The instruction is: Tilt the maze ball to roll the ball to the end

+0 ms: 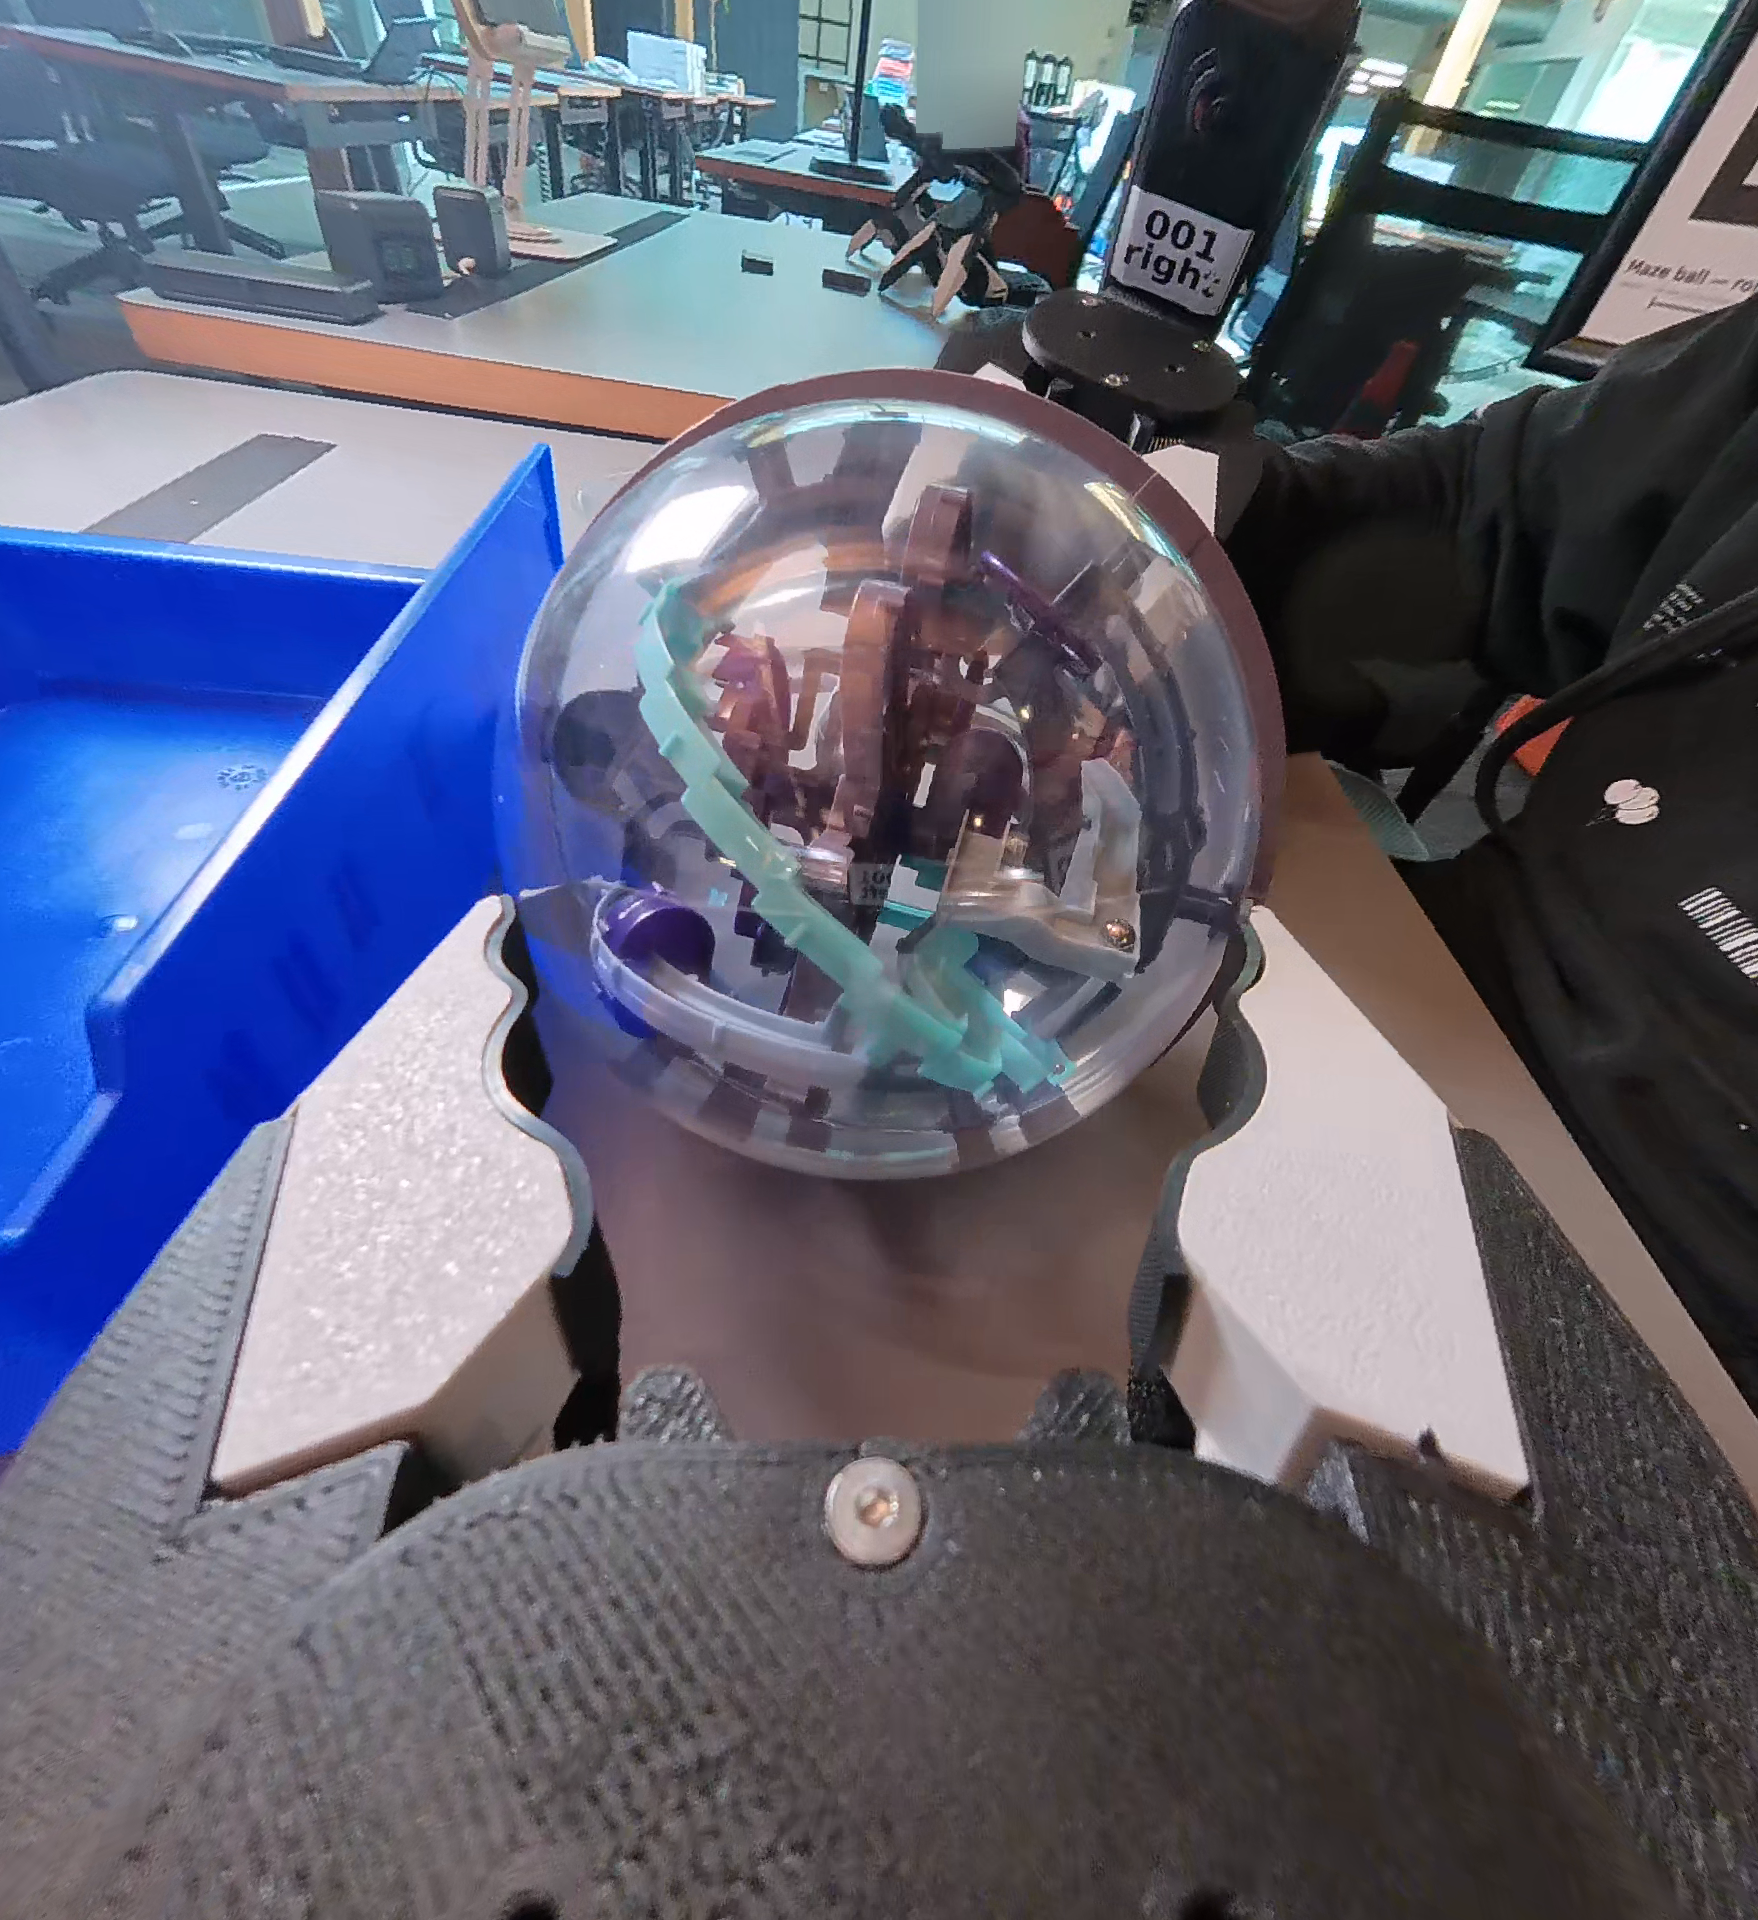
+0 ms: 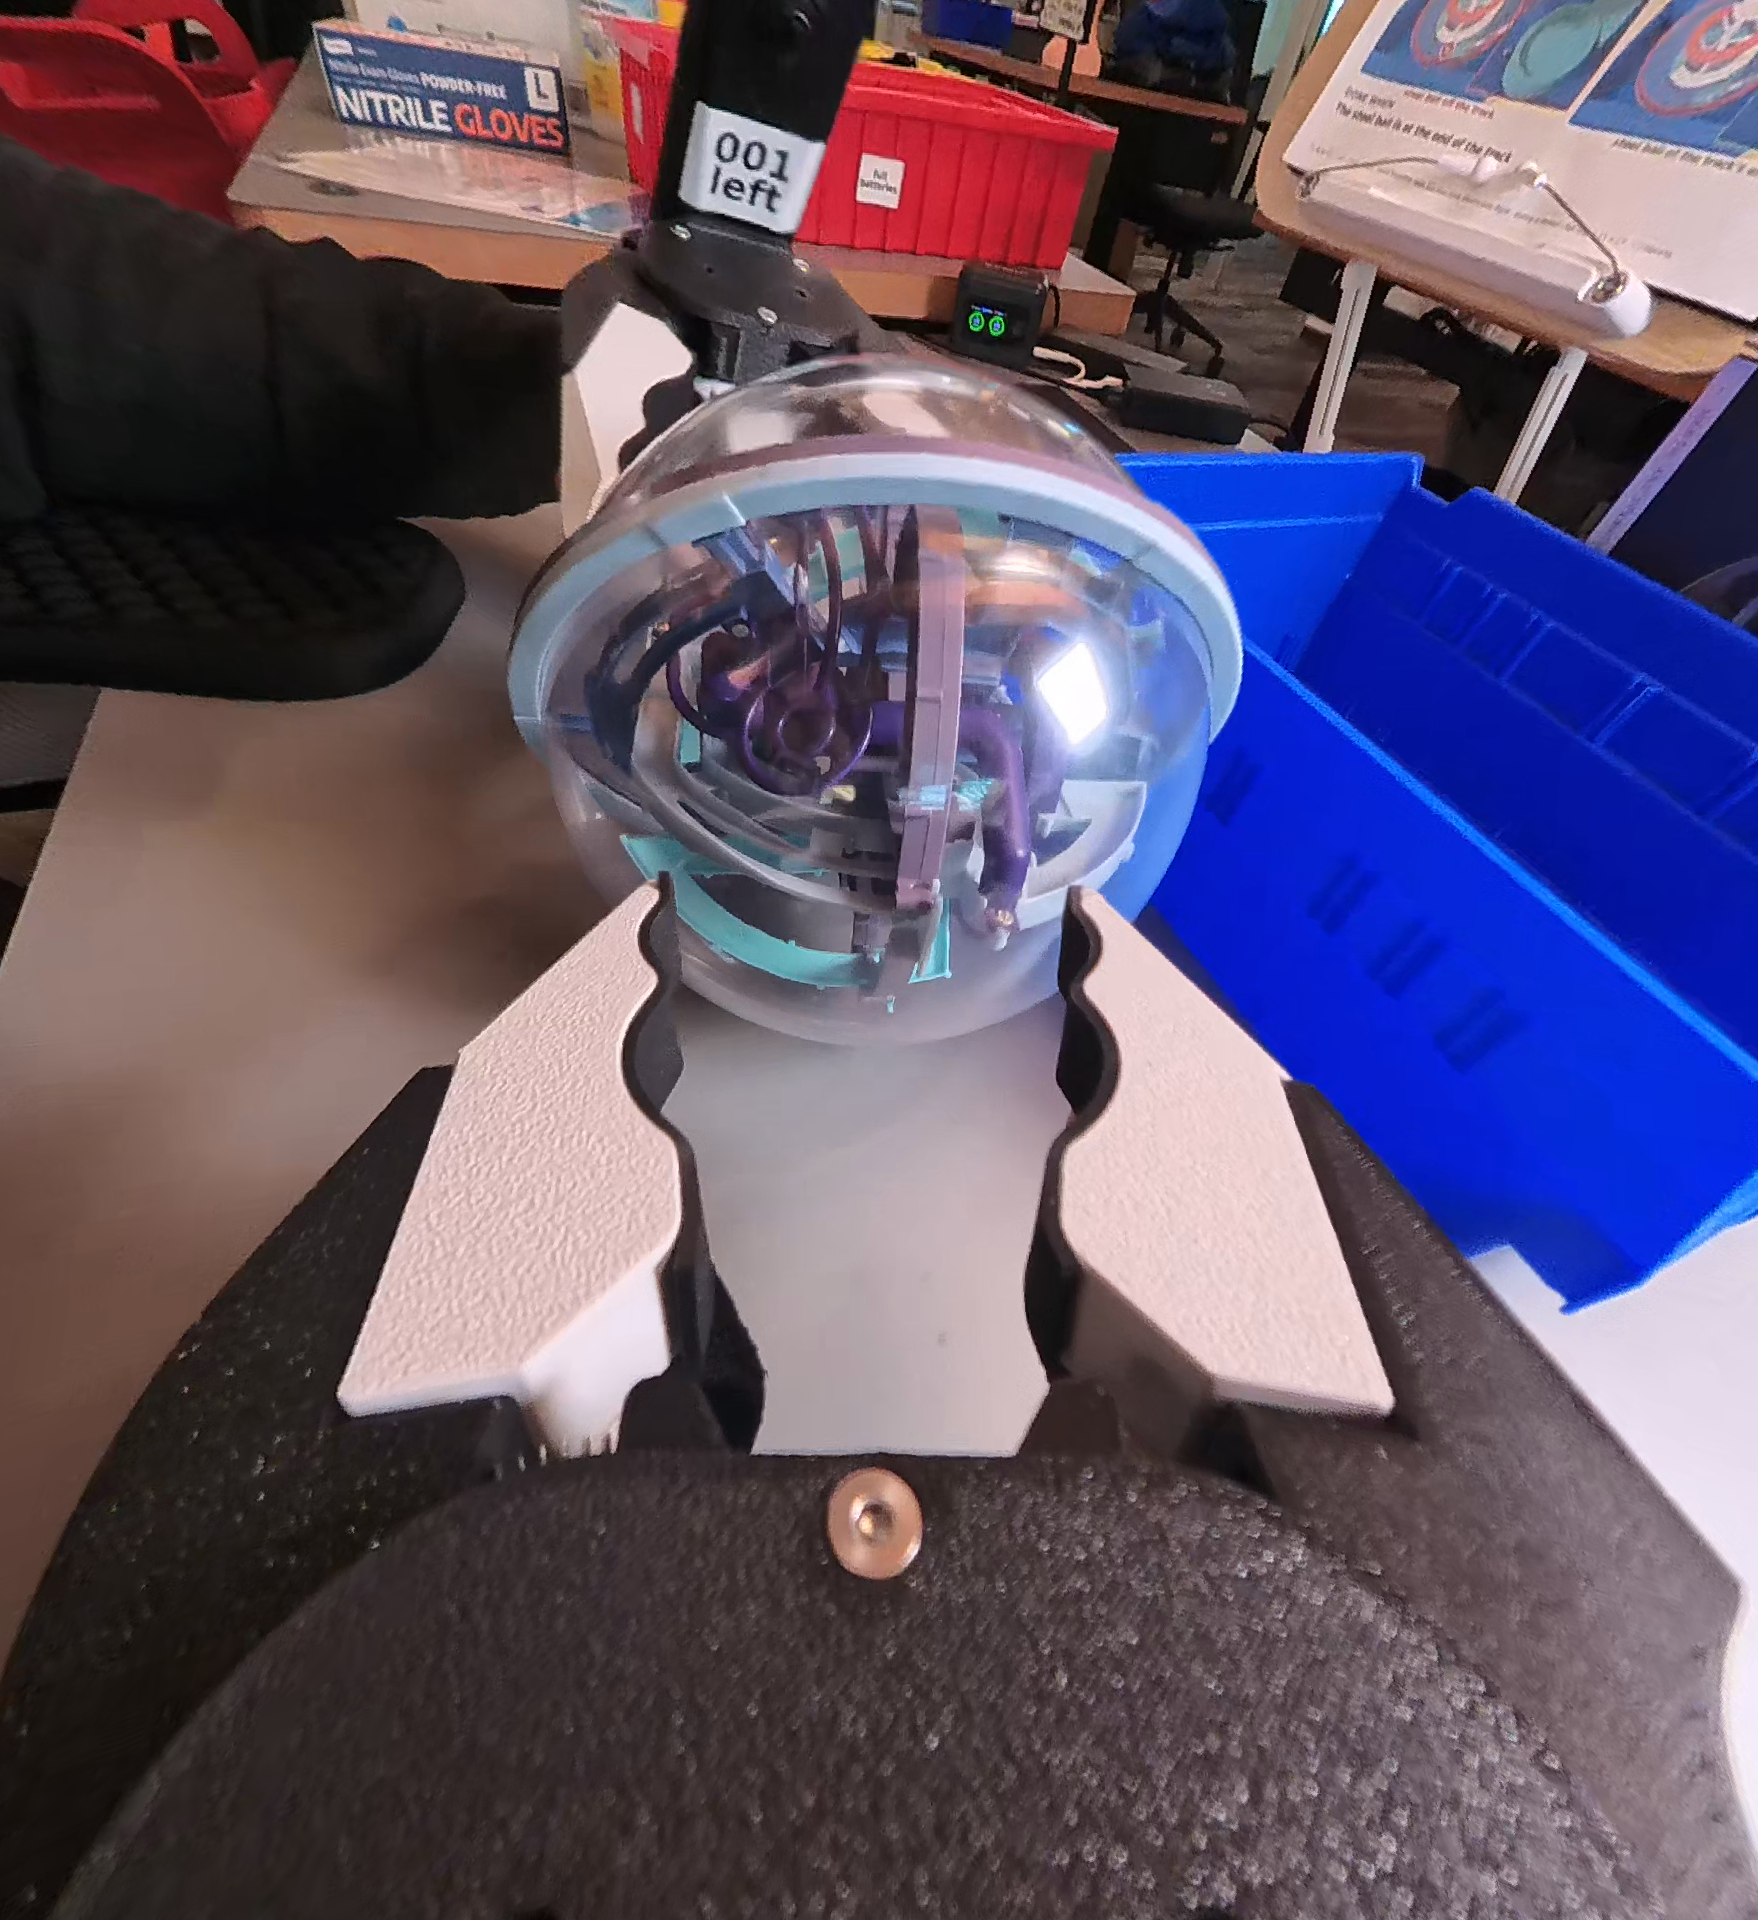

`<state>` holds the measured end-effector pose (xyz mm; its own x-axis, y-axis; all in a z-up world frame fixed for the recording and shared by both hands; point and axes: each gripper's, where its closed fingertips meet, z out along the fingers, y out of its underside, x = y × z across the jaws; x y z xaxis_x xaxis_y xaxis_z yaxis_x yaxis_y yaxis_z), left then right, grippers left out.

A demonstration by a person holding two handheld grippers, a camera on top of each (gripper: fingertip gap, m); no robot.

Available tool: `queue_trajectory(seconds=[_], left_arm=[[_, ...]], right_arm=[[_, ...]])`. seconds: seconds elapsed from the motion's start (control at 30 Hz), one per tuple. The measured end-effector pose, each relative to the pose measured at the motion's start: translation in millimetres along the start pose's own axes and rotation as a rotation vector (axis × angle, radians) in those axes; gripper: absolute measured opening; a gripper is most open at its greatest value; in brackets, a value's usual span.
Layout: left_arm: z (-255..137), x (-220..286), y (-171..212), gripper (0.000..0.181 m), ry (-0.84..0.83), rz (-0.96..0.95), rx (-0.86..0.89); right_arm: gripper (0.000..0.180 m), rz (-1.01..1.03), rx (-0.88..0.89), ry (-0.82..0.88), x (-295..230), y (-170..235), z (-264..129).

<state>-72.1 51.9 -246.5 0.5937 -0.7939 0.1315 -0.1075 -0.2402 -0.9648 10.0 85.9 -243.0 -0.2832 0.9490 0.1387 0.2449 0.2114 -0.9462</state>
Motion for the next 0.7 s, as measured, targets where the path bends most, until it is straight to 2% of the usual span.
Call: queue_trajectory(seconds=[0.2,0.4,0.53,0.63,0.7], left_arm=[[-6,-6,-2,0.12,0.068,-0.057,0.017],[-11,-9,0,0.108,0.069,-0.049,0.023],[-10,-9,2,0.107,0.077,-0.055,0.018],[-12,-13,4,0.105,0.059,-0.053,0.013],[-14,-13,5,0.102,0.059,-0.056,0.015]], right_arm=[[0.068,-0.118,-0.054,-0.023,6,-16,-8],[0.069,-0.354,-0.19,-0.035,30,-44,-10],[0.068,-0.473,-0.31,-0.15,32,-47,1],[0.054,-0.566,-0.36,-0.212,26,-53,7],[0.053,-0.599,-0.398,-0.253,21,-54,10]])
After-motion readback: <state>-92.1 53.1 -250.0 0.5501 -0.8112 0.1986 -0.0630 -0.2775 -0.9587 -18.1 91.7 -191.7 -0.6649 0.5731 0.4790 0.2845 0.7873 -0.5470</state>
